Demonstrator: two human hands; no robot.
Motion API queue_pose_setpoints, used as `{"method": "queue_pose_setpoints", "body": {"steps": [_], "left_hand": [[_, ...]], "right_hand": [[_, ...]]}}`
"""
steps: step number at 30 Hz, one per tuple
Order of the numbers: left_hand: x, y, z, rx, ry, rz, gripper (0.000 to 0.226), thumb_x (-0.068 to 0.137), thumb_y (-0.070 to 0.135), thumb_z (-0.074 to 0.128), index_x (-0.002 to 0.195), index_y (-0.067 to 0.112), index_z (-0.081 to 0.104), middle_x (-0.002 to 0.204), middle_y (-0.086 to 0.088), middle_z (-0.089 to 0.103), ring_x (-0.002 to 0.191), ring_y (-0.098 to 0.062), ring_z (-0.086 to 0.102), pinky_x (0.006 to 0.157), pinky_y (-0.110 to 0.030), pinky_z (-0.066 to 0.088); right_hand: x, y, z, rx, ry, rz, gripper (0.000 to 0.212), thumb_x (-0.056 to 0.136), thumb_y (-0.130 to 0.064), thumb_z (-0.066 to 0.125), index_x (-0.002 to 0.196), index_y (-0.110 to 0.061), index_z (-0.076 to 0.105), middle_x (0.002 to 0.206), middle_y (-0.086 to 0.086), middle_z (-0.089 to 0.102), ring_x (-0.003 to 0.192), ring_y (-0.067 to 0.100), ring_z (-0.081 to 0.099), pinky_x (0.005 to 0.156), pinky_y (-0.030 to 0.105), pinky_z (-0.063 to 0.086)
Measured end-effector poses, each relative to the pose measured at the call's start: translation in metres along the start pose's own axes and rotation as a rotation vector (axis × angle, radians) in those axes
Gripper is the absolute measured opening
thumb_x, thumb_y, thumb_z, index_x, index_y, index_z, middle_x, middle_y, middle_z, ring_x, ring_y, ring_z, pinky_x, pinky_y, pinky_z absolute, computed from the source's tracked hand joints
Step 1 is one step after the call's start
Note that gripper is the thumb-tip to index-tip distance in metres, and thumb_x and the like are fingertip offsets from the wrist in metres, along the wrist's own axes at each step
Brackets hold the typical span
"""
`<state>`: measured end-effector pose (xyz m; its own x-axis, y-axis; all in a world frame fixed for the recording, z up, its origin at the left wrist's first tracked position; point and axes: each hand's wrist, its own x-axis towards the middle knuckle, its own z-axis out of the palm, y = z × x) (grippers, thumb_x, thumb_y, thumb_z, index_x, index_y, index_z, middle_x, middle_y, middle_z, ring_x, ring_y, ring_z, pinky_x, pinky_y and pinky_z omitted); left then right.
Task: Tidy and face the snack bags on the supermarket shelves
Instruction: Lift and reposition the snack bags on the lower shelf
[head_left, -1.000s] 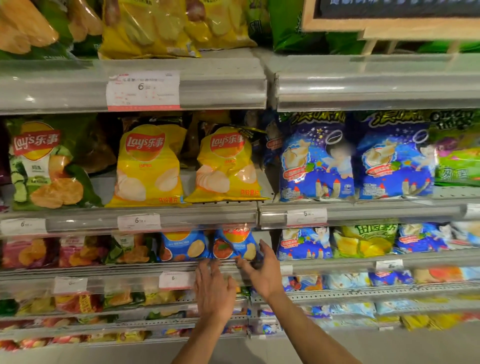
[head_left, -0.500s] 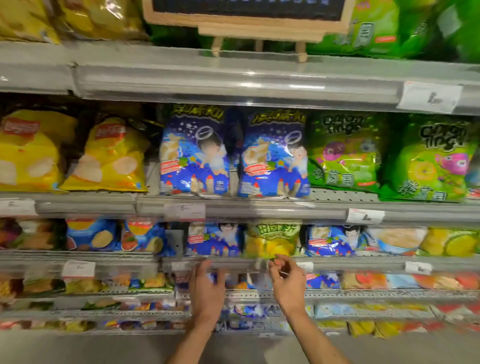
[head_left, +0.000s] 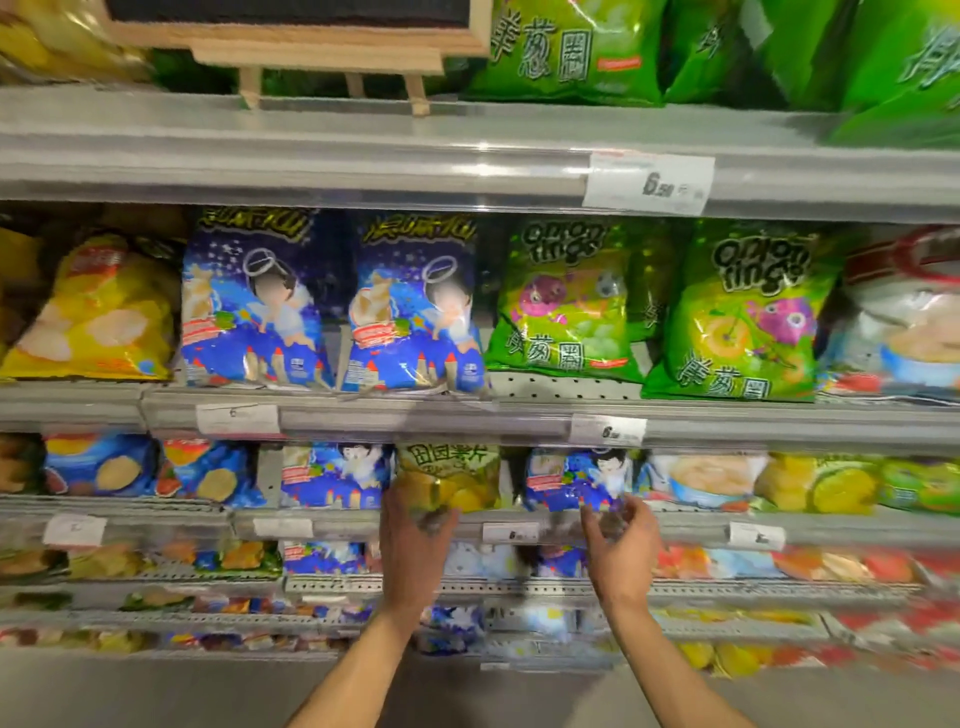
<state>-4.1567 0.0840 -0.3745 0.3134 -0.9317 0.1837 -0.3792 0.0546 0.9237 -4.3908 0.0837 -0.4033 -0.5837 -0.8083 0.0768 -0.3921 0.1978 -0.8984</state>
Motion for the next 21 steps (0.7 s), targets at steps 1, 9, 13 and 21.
{"method": "queue_pose_setpoints", "body": {"steps": [1, 9, 13, 21], "left_hand": [[0.005, 0.004, 0.002, -0.032, -0.034, 0.019, 0.040, 0.078, 0.011, 0.083, 0.112, 0.006, 0.061, 0.113, -0.005, 0.062, 0.102, -0.015, 0.060, 0.087, -0.014, 0.044], [0.048, 0.010, 0.010, -0.124, -0.049, -0.047, 0.070, 0.055, -0.003, 0.094, 0.116, 0.005, 0.059, 0.105, -0.011, 0.070, 0.098, -0.021, 0.067, 0.087, -0.039, 0.057], [0.063, 0.005, 0.014, -0.203, -0.124, -0.068, 0.056, 0.062, -0.014, 0.086, 0.107, 0.014, 0.069, 0.097, -0.006, 0.076, 0.087, -0.011, 0.073, 0.067, -0.025, 0.059], [0.079, -0.020, 0.020, -0.094, -0.151, -0.180, 0.064, 0.054, 0.017, 0.098, 0.107, 0.028, 0.062, 0.086, 0.023, 0.071, 0.083, 0.007, 0.066, 0.061, -0.004, 0.049]], "right_hand": [[0.007, 0.000, -0.004, -0.028, -0.002, -0.006, 0.059, 0.084, -0.020, 0.082, 0.129, 0.005, 0.054, 0.113, 0.021, 0.060, 0.110, 0.039, 0.057, 0.099, 0.052, 0.046], [0.064, -0.004, -0.008, 0.108, -0.277, -0.043, 0.069, 0.068, -0.026, 0.094, 0.121, -0.011, 0.053, 0.109, 0.007, 0.064, 0.101, 0.028, 0.064, 0.089, 0.046, 0.055], [0.078, -0.002, -0.004, 0.112, -0.377, -0.049, 0.071, 0.065, -0.033, 0.096, 0.118, -0.018, 0.052, 0.109, -0.003, 0.069, 0.101, 0.014, 0.068, 0.088, 0.030, 0.052], [0.097, 0.005, 0.010, 0.029, -0.416, -0.002, 0.078, 0.066, -0.041, 0.094, 0.123, -0.013, 0.049, 0.109, -0.002, 0.068, 0.099, 0.019, 0.065, 0.079, 0.027, 0.049]]}}
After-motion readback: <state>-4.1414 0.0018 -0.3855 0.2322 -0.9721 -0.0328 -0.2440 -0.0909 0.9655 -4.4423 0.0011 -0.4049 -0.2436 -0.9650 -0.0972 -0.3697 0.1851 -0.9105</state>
